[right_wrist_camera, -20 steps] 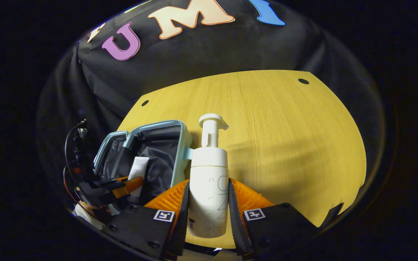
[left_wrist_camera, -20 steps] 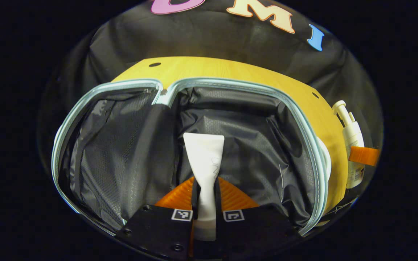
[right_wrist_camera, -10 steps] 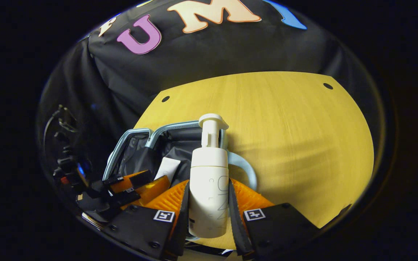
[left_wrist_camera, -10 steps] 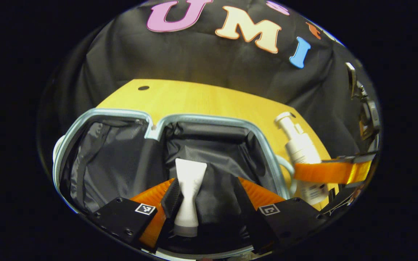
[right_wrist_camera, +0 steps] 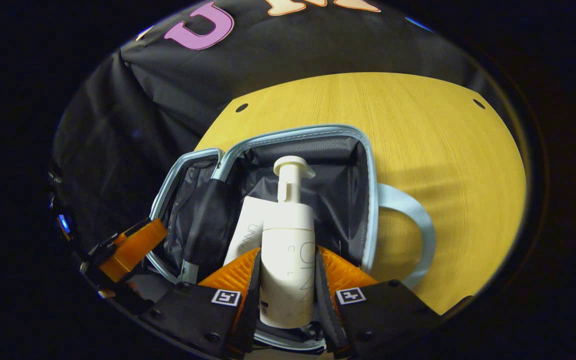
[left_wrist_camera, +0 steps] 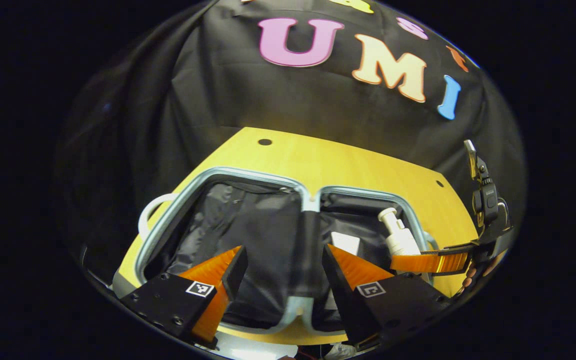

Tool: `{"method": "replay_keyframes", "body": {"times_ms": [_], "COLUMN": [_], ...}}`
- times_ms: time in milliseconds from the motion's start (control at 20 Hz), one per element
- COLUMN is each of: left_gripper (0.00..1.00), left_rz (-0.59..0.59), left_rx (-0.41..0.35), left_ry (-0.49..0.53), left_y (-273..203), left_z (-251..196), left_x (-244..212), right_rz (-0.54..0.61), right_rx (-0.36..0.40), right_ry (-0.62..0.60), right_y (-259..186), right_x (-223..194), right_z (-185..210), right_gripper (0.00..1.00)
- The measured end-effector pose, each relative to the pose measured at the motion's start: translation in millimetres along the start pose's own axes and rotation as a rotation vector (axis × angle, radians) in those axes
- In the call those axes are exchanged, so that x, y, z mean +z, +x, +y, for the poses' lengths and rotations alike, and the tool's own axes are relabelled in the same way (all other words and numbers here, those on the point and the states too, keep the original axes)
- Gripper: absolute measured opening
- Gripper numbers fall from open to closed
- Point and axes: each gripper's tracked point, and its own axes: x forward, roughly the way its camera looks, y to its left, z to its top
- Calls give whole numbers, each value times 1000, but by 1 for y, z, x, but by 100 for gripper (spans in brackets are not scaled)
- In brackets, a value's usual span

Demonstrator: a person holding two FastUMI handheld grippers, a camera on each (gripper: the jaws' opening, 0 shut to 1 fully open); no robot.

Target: First open the suitcase, pack the skin care products into it, and then close the suitcase.

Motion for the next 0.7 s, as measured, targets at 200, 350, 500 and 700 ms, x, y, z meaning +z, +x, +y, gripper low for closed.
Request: {"method": "replay_keyframes", "body": {"times_ms": [200,350,500,700], "left_gripper": [88,88,87,88], "left_rz": [-3,13,20,38], "left_rx": [91,130,159,195], "left_ry": [-52,-90,-111,-93], "left_y": [-17,-25,-15,6], "left_z": [44,95,121,163], "left_x": [18,38,53,65], "right_rz": [56,102,120,74], "right_rx": [-66,-126,-100,-39], "right_ry": [-14,-64,-75,-51], "right_y": [24,30,23,-2], "right_x": [-14,-23,-22,-7], "right_z": [-1,-5,5,12], "right_gripper": [54,55,65,84]}}
